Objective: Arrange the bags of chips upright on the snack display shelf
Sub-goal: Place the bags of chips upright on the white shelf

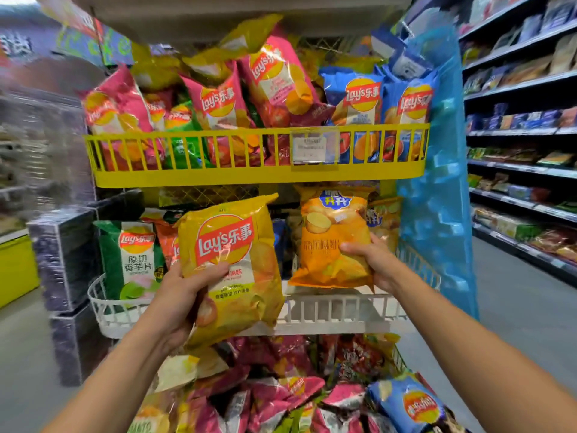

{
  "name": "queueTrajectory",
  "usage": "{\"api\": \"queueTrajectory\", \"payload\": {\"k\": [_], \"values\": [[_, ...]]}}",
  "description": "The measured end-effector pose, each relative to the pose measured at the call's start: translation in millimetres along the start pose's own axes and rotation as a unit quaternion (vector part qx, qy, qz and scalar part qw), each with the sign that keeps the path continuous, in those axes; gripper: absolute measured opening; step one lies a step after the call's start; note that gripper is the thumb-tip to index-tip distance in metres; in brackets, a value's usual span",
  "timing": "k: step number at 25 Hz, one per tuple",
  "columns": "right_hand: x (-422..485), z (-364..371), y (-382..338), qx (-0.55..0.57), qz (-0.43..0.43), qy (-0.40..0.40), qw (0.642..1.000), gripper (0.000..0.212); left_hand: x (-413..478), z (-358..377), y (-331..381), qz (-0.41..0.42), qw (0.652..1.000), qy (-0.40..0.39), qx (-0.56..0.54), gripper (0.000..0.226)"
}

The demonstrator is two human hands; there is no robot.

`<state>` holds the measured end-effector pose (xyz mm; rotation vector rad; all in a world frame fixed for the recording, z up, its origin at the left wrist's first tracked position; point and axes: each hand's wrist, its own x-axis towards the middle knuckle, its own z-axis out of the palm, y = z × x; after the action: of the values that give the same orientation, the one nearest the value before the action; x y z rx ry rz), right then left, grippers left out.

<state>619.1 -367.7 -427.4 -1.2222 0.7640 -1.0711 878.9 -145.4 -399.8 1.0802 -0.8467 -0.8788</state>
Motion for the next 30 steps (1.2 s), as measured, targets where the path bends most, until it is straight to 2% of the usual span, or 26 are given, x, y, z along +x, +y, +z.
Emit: {"api": "queueTrajectory", "payload": {"k": [2, 5, 7, 10, 12, 15, 17, 19, 21, 24, 28, 30], "values": [[9, 0, 1, 0.002, 0.007, -0.006, 1.000, 0.105, 5, -5, -2, 0.004, 1.000, 0.005, -0.021, 0.085], [15, -11, -2, 0.018, 0.008, 0.004, 1.000, 0.097, 10, -9, -5, 0.011, 1.000, 0.017, -0.024, 0.083], [17, -31, -8, 0.018, 0.000, 0.034, 0.999, 0.085, 12, -8, -6, 0.010, 0.999, 0.022, -0.026, 0.067], [25, -72, -16, -0.012, 0.006, 0.087, 0.996, 0.072, 22, -1, -12, 0.011, 1.000, 0.010, -0.025, 0.070], [34, -90, -13, -0.052, 0.021, 0.111, 0.992, 0.066, 32, 7, -16, 0.013, 1.000, 0.004, -0.015, 0.062], [58, -106, 0, -0.126, 0.041, 0.149, 0.980, 0.076, 46, 15, -23, 0.015, 1.000, 0.003, -0.006, 0.052], [75, -118, 11, -0.172, 0.059, 0.176, 0.968, 0.084, 52, 22, -25, 0.029, 0.999, -0.005, 0.011, 0.066], [94, -133, 24, -0.190, 0.078, 0.184, 0.961, 0.082, 57, 29, -25, 0.032, 0.999, -0.007, 0.025, 0.074], [106, -141, 37, -0.208, 0.087, 0.203, 0.953, 0.076, 63, 39, -26, 0.035, 0.999, -0.001, 0.026, 0.061], [107, -138, 46, -0.320, 0.076, 0.247, 0.912, 0.065, 72, 55, -26, 0.029, 1.000, 0.004, -0.004, 0.045], [90, -121, 35, -0.459, 0.057, 0.245, 0.852, 0.050, 83, 72, -27, 0.025, 1.000, 0.011, -0.014, 0.031], [77, -113, 23, -0.517, 0.069, 0.228, 0.822, 0.036, 91, 82, -26, 0.028, 1.000, 0.001, -0.004, 0.038]]}}
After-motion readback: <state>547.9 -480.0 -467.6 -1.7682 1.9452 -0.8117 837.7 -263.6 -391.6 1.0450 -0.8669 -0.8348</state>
